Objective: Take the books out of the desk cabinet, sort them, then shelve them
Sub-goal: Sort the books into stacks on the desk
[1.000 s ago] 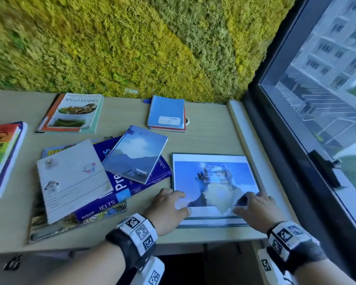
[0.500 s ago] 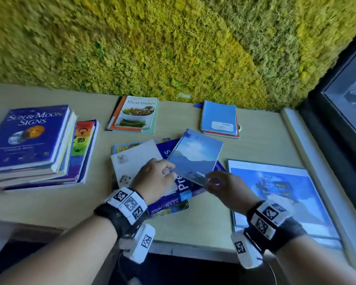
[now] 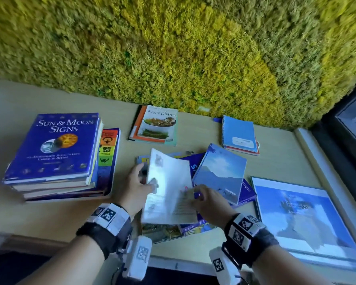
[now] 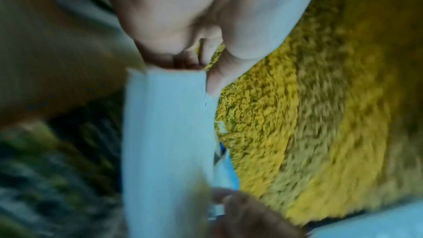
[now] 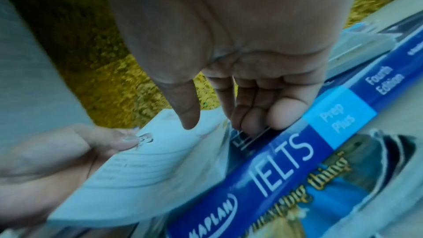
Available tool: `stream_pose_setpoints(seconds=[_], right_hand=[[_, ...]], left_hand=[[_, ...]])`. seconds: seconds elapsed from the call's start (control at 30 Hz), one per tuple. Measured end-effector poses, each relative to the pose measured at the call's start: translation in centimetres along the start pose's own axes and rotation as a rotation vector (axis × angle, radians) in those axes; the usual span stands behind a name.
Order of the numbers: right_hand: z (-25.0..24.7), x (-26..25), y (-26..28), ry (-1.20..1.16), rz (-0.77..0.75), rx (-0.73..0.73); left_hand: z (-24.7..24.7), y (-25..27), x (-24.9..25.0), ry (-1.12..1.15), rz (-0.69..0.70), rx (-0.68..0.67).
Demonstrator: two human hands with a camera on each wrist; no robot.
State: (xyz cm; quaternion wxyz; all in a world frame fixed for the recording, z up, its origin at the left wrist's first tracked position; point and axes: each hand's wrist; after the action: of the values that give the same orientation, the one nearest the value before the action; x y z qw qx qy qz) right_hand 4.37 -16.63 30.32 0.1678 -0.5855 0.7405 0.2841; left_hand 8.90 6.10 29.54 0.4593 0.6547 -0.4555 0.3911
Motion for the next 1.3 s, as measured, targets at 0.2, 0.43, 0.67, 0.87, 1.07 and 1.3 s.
stream_pose_setpoints(seconds=[0.2,0.43,0.67,0.87,1.07,1.3], right_hand=[[-4.0,2.3,-0.7,-0.686,0.302,0.205],[-8.4,8.9,-3.9,-0.356,0.305,0.351],[-9.2,13.4,-7.7,-0.272,0.307,0.200],[-12.2,15.4,-9.7,-0.730,0.385,0.316],[-18.5,16.1,-15.6,-0.847,0.310,0.389],[-16.8,20.3,-23.2,-0.546,0.238,0.332]], left_hand=[[3.7,-1.9,4.7,0.358,-0.123,-0.280],[13.5,-3.8,6.8,-0.137,0.122,-0.356],[17.8,-5.3,7.3,-0.383,0.020,-0.382],[21.3,-4.4,9.4,-0.053,0.002,-0.241],[25.7,-7.4,14.6,-0.019,0.134,-0.198],[30.0,-13.5,16.0,-0.268,0.094,-0.331]])
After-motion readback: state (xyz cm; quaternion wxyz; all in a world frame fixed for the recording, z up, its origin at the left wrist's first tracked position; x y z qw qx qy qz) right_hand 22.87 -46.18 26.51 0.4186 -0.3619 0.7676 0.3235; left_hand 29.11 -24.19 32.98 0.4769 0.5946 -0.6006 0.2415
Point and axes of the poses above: each hand's wrist, its own y-axis away from the middle knuckle, its own z-axis out of the palm, x = y × z, and after that the axes turned 12 degrees about x, right-handed
